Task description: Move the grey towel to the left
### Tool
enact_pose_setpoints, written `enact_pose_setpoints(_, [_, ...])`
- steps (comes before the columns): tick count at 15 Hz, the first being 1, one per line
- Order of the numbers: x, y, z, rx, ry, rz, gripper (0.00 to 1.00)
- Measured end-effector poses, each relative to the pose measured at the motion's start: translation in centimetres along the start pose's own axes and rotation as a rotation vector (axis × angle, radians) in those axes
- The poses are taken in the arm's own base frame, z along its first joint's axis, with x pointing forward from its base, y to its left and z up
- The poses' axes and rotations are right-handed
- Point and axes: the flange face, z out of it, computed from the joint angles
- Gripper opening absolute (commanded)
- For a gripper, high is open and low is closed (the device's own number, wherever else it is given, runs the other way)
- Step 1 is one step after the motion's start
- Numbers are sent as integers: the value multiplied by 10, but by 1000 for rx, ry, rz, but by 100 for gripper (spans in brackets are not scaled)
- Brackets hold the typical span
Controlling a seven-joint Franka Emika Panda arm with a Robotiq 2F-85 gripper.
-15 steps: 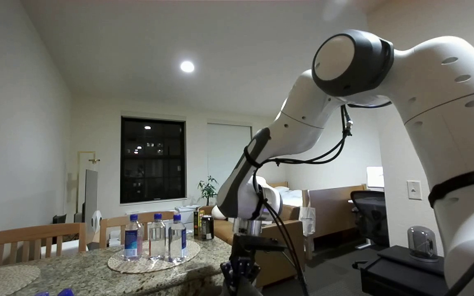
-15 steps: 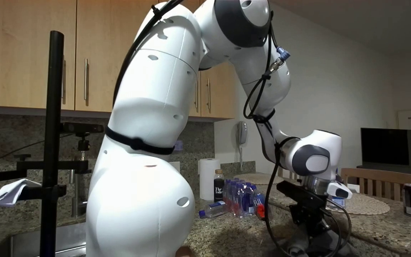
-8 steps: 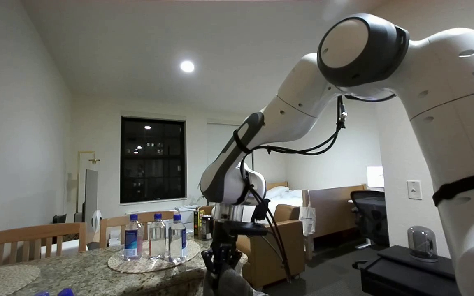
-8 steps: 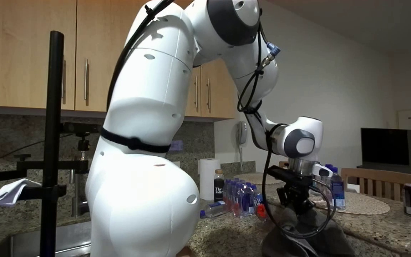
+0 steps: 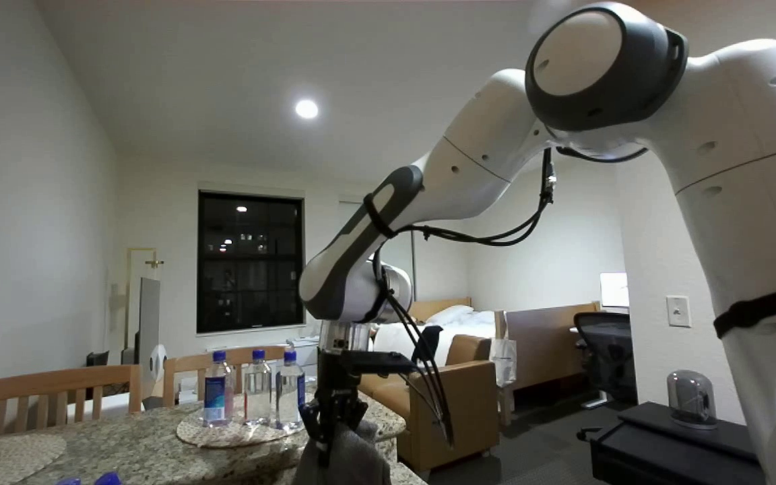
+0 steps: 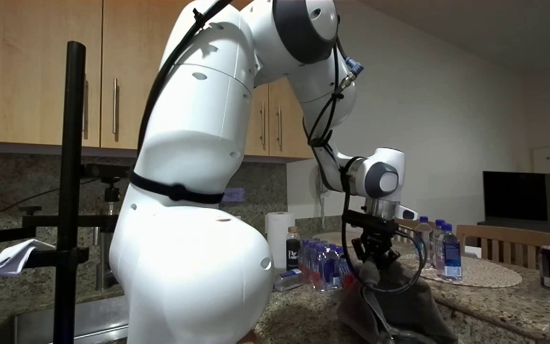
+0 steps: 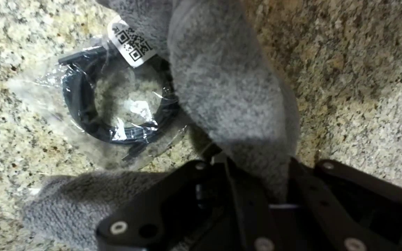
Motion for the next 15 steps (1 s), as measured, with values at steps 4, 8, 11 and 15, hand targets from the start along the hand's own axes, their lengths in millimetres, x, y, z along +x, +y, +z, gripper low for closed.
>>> enact_pose_setpoints(4, [-5,-35,-7,-9,-10,-33,9])
enact_pose_setpoints(8, [-13,-72,-15,-8,-3,-41,9])
enact_pose_setpoints(11, [-22,-98,-19,-9,-3,-47,9])
enact_pose_setpoints(15, [-37,-133,-11,-39,-23,-60,9])
